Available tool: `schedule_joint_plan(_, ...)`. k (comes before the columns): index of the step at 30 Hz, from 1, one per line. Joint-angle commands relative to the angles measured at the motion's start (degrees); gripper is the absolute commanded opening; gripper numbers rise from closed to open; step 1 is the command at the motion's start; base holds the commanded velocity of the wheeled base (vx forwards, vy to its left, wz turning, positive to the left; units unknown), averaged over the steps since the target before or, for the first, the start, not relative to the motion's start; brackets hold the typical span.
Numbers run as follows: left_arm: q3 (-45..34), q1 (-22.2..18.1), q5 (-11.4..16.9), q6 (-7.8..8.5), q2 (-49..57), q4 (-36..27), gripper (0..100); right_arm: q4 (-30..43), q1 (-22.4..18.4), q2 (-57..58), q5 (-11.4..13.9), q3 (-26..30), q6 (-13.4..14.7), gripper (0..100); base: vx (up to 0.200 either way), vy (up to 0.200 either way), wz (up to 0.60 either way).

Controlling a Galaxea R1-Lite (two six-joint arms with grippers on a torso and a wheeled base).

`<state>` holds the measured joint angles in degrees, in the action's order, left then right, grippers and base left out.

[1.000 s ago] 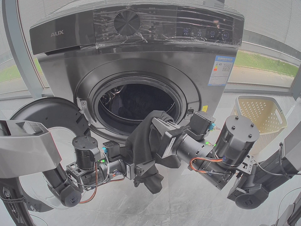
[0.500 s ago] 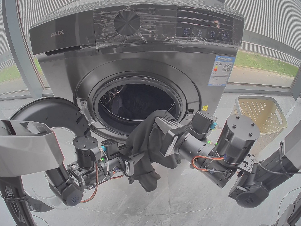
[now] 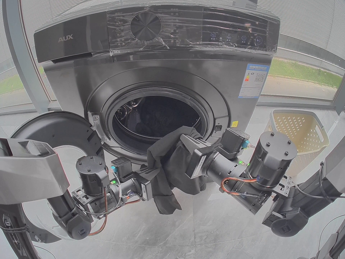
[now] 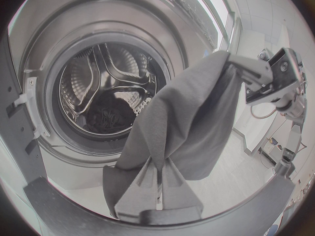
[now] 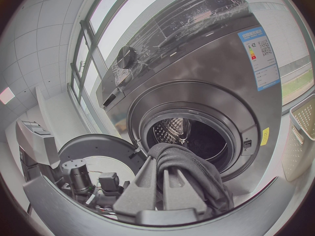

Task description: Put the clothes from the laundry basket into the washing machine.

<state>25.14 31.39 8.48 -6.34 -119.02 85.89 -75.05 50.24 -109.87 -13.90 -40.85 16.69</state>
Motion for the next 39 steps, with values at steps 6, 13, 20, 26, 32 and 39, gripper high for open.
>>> schedule_joint_plan(6,-4.66,0.60,1.10,-0.96,8.27,2.96,0,-0.01,-3.04,-2.10,0.01,0.86,-0.08,0,0.000,0.000,0.00)
schedule_joint_plan(13,-4.66,2.97,1.89,-2.89,14.51,2.87,0,-0.01,-4.62,-2.98,0.10,1.74,-0.25,0,0.000,0.000,0.00)
schedule_joint_plan(20,-5.80,4.56,1.80,-3.68,14.95,2.87,0,-0.01,-4.62,-3.77,0.19,2.44,-0.34,0,0.000,0.000,0.00)
schedule_joint_plan(26,-5.36,4.47,1.71,-3.77,13.99,2.87,0,-0.01,-4.71,-4.12,0.27,4.20,-0.43,100,0.000,0.000,0.00)
schedule_joint_plan(32,-4.39,4.38,1.62,-3.94,13.37,2.96,0,0.51,-4.27,-4.21,0.89,9.91,-2.63,100,0.000,0.000,0.00)
schedule_joint_plan(39,-2.99,4.12,1.10,-5.00,12.41,2.96,0,-3.27,-3.48,-8.69,3.61,17.91,-6.05,100,0.000,0.000,0.00)
